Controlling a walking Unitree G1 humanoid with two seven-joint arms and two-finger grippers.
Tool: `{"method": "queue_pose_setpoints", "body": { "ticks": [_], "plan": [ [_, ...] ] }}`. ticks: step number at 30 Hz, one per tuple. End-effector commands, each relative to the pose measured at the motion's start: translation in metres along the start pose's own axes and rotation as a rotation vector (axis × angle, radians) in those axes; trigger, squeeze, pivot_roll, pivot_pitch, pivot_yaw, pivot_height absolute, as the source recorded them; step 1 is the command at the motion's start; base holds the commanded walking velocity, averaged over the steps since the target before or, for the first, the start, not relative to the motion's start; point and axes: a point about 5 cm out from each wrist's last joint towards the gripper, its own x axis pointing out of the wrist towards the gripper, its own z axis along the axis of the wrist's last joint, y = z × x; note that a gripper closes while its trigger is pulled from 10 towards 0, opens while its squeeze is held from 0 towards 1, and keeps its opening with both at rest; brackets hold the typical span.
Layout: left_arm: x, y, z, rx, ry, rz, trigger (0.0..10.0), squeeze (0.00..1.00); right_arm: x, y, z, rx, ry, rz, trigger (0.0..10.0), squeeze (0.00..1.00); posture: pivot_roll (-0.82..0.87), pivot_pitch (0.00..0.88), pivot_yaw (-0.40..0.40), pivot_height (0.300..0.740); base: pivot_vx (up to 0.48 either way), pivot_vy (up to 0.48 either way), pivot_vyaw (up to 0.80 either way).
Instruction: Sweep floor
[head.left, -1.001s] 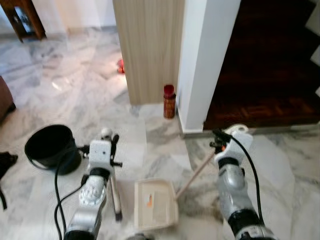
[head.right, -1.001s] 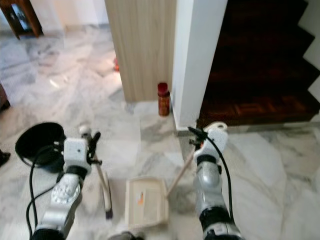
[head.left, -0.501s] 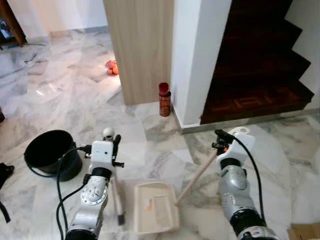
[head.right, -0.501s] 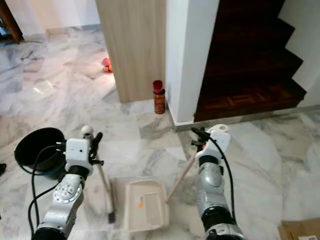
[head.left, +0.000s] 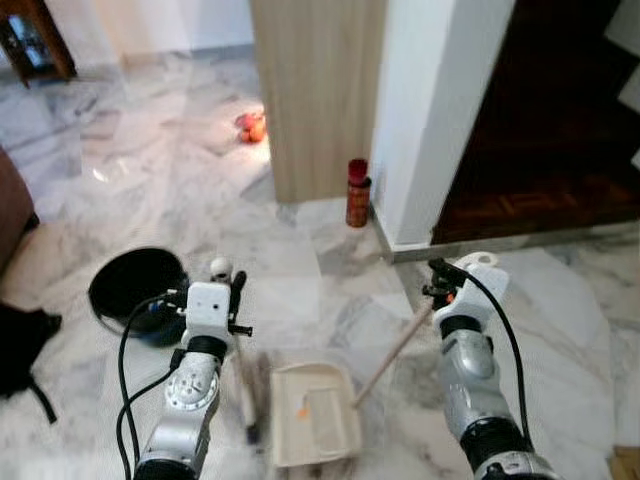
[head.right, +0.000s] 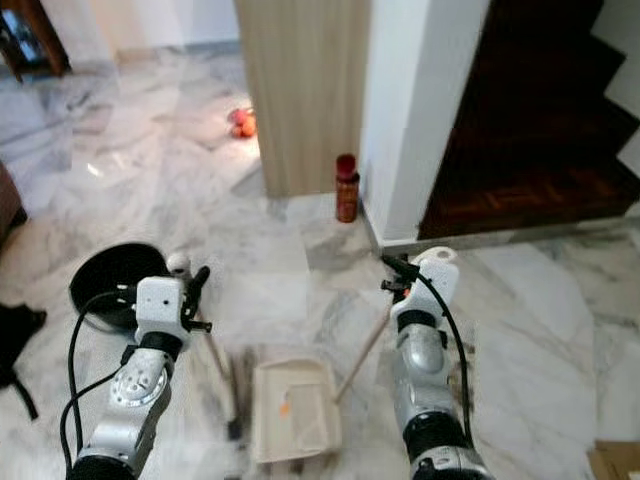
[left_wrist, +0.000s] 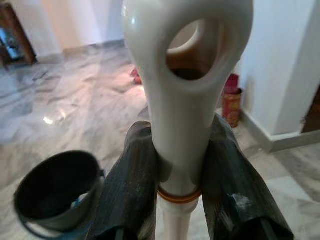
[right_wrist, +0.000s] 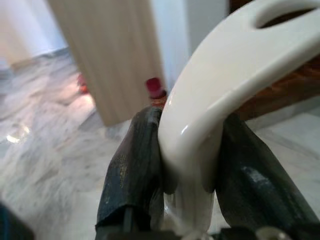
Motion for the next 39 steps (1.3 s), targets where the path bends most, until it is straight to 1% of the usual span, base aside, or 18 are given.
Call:
{"method": "queue_pose_setpoints", "body": {
  "ticks": [1,39],
  "plan": [
    [0.0042,0.0036,0.0113,0.018,-0.050,0.006,10.0,0.00,0.0032,0.0052,0.0087,0.028,-0.038,0.012,10.0,0.00,0.12,0.074,0.013,0.740,0.000,0.334,0.00],
    [0.0016,0.0034,0.0099,0.019,-0.047,-0.001,10.0,0.00,0.0018,0.0104,0.0060,0.031,-0.032,0.045,10.0,0.00,0.13,0.031,0.010,0.740,0.000,0.334,0.00]
  ]
}}
